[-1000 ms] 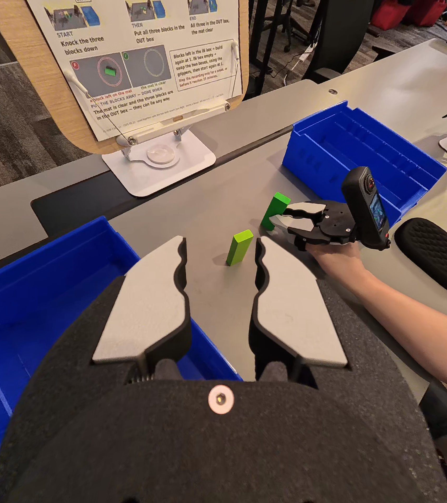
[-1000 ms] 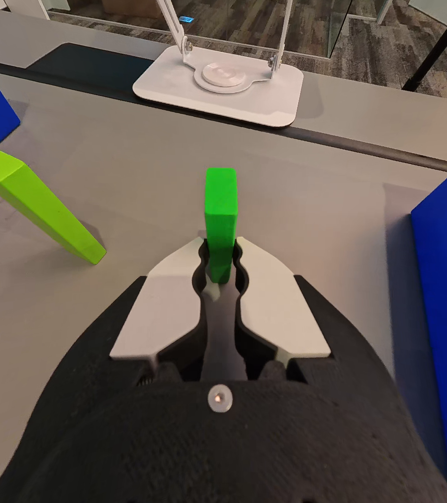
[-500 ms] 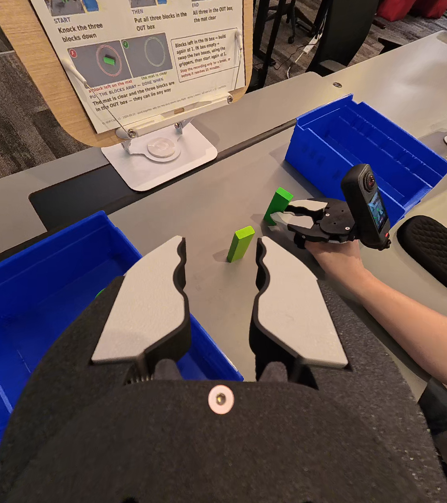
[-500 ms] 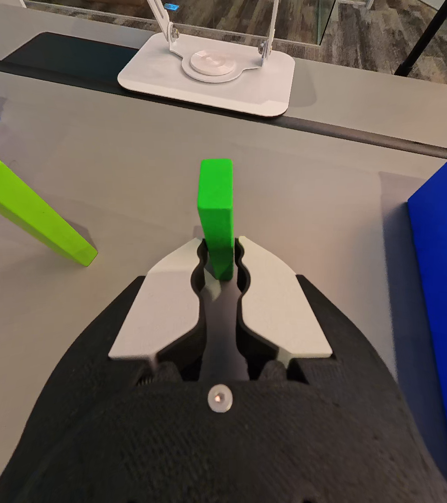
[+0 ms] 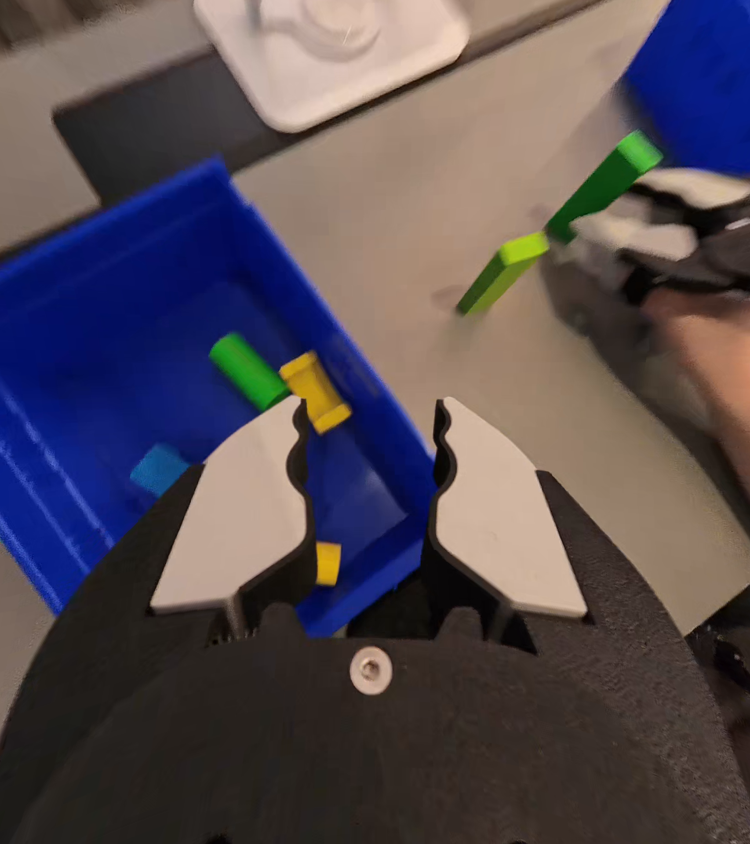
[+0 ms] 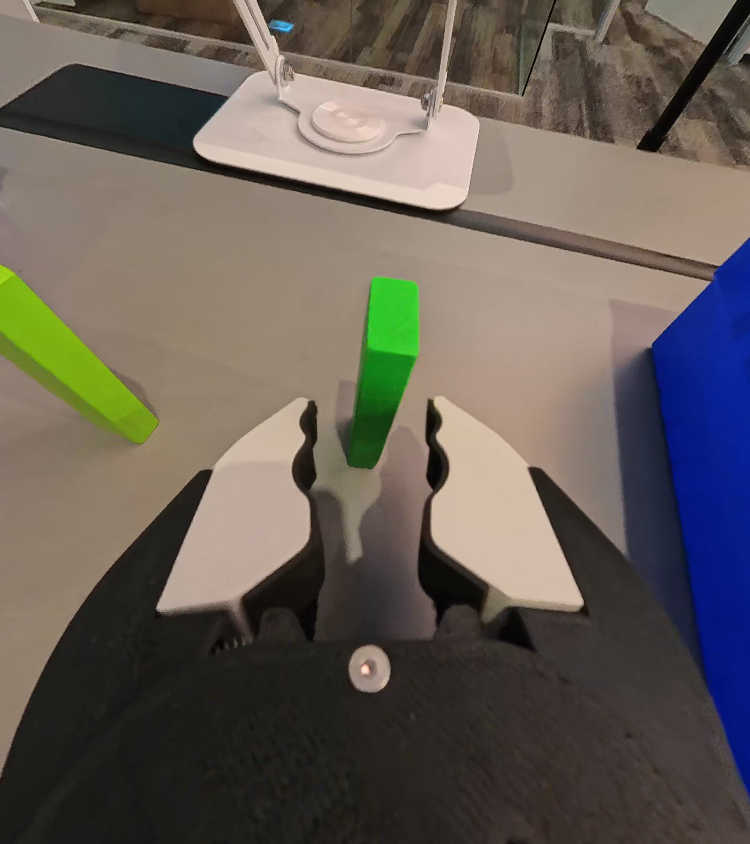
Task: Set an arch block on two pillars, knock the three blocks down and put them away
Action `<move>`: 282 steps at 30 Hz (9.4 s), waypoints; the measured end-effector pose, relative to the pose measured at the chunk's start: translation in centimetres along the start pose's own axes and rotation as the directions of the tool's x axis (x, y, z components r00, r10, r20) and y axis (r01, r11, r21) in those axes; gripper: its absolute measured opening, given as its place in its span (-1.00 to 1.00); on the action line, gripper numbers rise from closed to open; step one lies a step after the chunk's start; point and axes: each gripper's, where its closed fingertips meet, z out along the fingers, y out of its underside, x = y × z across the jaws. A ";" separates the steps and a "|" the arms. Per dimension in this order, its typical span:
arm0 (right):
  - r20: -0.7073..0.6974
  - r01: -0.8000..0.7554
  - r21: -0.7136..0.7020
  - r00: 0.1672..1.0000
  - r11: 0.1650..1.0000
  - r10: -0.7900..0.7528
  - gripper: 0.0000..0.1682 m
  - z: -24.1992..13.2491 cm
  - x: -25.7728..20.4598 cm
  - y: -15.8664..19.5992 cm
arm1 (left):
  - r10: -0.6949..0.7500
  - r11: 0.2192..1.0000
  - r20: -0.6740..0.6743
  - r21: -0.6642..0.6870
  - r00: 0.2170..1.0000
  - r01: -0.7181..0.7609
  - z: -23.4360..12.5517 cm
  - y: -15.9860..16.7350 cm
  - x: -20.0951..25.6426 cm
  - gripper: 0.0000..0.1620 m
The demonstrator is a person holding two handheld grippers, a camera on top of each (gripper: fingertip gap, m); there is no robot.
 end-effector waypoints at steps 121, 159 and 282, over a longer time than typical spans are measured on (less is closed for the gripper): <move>0.293 0.113 0.710 0.850 0.695 -0.438 -0.28 -15.3 -13.6 -12.2 | 0.332 0.918 -0.806 0.396 0.490 0.029 -7.3 -4.4 13.2 -0.81; 0.559 0.462 0.477 0.498 0.748 -0.663 -0.59 -16.0 0.0 -14.3 | 0.440 0.759 -0.335 0.635 0.833 -0.145 2.3 -9.5 16.4 -0.33; 0.334 0.160 0.286 0.907 0.945 -0.255 -0.21 -7.3 3.9 -9.9 | 0.211 0.898 0.158 0.358 0.965 -0.255 16.9 -4.7 14.6 -0.12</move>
